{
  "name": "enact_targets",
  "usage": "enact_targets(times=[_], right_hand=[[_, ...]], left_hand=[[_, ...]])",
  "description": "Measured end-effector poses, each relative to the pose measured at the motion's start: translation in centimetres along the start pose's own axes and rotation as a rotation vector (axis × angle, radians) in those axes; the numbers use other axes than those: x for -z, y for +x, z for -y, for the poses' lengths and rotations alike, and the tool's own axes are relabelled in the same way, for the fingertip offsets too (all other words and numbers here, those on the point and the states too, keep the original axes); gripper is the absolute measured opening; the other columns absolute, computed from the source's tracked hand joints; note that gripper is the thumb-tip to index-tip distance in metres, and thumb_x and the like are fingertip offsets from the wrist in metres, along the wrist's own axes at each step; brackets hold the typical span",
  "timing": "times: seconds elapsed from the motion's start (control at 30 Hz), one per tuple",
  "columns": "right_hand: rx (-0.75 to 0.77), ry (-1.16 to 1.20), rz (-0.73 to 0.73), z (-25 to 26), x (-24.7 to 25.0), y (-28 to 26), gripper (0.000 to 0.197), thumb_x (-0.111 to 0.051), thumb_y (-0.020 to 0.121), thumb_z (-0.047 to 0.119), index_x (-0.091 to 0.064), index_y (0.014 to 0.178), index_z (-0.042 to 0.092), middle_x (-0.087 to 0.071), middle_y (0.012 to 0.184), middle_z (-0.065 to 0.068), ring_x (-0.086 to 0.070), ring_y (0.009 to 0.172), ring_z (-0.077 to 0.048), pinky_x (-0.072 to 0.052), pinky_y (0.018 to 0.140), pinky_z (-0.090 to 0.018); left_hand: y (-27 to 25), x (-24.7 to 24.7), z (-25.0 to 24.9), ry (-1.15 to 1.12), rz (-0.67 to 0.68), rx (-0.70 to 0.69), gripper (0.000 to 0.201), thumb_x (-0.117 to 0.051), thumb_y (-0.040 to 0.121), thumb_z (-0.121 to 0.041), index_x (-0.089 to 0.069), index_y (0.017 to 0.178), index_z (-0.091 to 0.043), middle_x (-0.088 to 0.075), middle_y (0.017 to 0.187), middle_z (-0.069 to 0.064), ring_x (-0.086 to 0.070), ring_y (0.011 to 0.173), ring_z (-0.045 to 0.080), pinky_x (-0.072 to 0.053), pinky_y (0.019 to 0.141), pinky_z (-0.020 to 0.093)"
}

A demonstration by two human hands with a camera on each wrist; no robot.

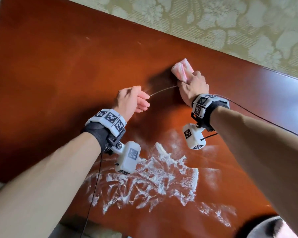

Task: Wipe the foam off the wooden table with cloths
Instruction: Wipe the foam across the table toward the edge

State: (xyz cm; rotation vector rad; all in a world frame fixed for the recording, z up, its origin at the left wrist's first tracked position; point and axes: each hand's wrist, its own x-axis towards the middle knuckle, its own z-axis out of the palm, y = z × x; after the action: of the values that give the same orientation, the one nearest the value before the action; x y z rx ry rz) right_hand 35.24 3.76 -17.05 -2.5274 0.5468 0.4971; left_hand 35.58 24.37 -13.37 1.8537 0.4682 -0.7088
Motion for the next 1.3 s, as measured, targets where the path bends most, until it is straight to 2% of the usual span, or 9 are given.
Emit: enact_targets(times=[0.3,0.6,0.77,0.9,0.97,1.03,1.1,1.17,1.3], right_hand=[[0.262,-0.137,0.108,8.4,-7.0,-3.6,0.058,-0.046,0.09,0.025,-0.035,0.145,0.035,-0.047,0.124,-0.013,-0.042,0.117,-0.033,-0.034,0.094,-0.043],[0.48,-0.226,0.253,13.0,-13.5,-11.7,0.055,-0.047,0.087,0.026,-0.043,0.141,0.033,-0.05,0.125,-0.003,-0.044,0.115,-0.025,-0.034,0.094,-0.041],[0.567,-0.31,0.342,13.3,-15.4,-15.4,0.035,-0.046,0.086,0.027,-0.06,0.117,0.019,-0.05,0.129,0.002,-0.046,0.113,-0.023,-0.036,0.094,-0.039],[0.638,-0.307,0.441,12.6,-16.1,-18.4,0.036,-0.045,0.086,0.027,-0.059,0.119,0.029,-0.05,0.131,0.008,-0.044,0.116,-0.017,-0.034,0.094,-0.037],[0.647,-0.277,0.537,12.4,-15.8,-20.0,0.041,-0.045,0.086,0.025,-0.055,0.123,0.039,-0.052,0.125,0.009,-0.044,0.116,-0.015,-0.035,0.094,-0.037],[0.549,-0.212,0.66,12.4,-15.6,-21.1,0.04,-0.045,0.088,0.024,-0.055,0.124,0.038,-0.059,0.112,0.008,-0.052,0.106,-0.016,-0.044,0.088,-0.035],[0.222,0.016,0.78,12.6,-15.0,-21.5,0.025,-0.05,0.091,0.031,-0.062,0.113,0.024,-0.065,0.095,0.005,-0.062,0.085,-0.013,-0.055,0.074,-0.032],[-0.069,0.247,0.761,12.2,-14.2,-21.2,0.021,-0.054,0.091,0.033,-0.061,0.096,0.015,-0.066,0.086,0.002,-0.063,0.079,-0.011,-0.056,0.071,-0.029],[-0.205,0.501,0.573,10.8,-11.5,-19.8,0.024,-0.051,0.09,0.011,-0.055,0.066,0.014,-0.057,0.056,0.008,-0.055,0.053,-0.009,-0.042,0.048,-0.018]], left_hand=[[-1.6,8.9,6.9,-0.017,-0.088,0.033,0.041,-0.043,0.1,-0.028,-0.073,0.087,-0.003,-0.072,0.067,0.007,-0.063,0.057,0.016,-0.052,0.06,0.026],[-3.8,12.7,11.9,-0.091,-0.173,0.083,0.044,-0.044,0.097,-0.032,-0.071,0.097,0.002,-0.074,0.07,0.01,-0.066,0.061,0.021,-0.054,0.061,0.029],[-6.0,13.7,14.2,-0.062,-0.191,0.093,0.042,-0.045,0.082,-0.046,-0.07,0.075,-0.014,-0.069,0.057,0.003,-0.065,0.057,0.02,-0.059,0.067,0.036],[-7.7,14.2,15.6,0.077,-0.204,0.096,0.044,-0.044,0.093,-0.046,-0.071,0.076,-0.016,-0.064,0.074,-0.003,-0.064,0.072,0.018,-0.053,0.074,0.03],[-8.3,14.5,16.1,0.062,-0.196,0.073,0.044,-0.044,0.098,-0.04,-0.069,0.073,-0.014,-0.061,0.064,-0.006,-0.059,0.062,0.014,-0.05,0.068,0.028],[-8.9,14.6,16.2,0.04,-0.195,0.04,0.044,-0.045,0.099,-0.036,-0.066,0.069,-0.014,-0.058,0.053,-0.007,-0.056,0.051,0.01,-0.049,0.059,0.025],[-9.4,14.4,16.0,0.038,-0.211,0.018,0.042,-0.045,0.1,-0.035,-0.062,0.07,-0.011,-0.054,0.05,-0.003,-0.05,0.04,0.004,-0.044,0.046,0.017],[-9.9,14.3,15.2,-0.034,-0.196,0.023,0.043,-0.046,0.101,-0.035,-0.055,0.067,-0.011,-0.047,0.045,-0.003,-0.043,0.033,0.006,-0.037,0.038,0.015],[-11.5,13.4,13.1,-0.129,0.185,0.107,0.053,-0.034,0.103,-0.048,-0.056,0.071,-0.011,-0.051,0.054,0.003,-0.049,0.046,0.016,-0.043,0.05,0.025]])
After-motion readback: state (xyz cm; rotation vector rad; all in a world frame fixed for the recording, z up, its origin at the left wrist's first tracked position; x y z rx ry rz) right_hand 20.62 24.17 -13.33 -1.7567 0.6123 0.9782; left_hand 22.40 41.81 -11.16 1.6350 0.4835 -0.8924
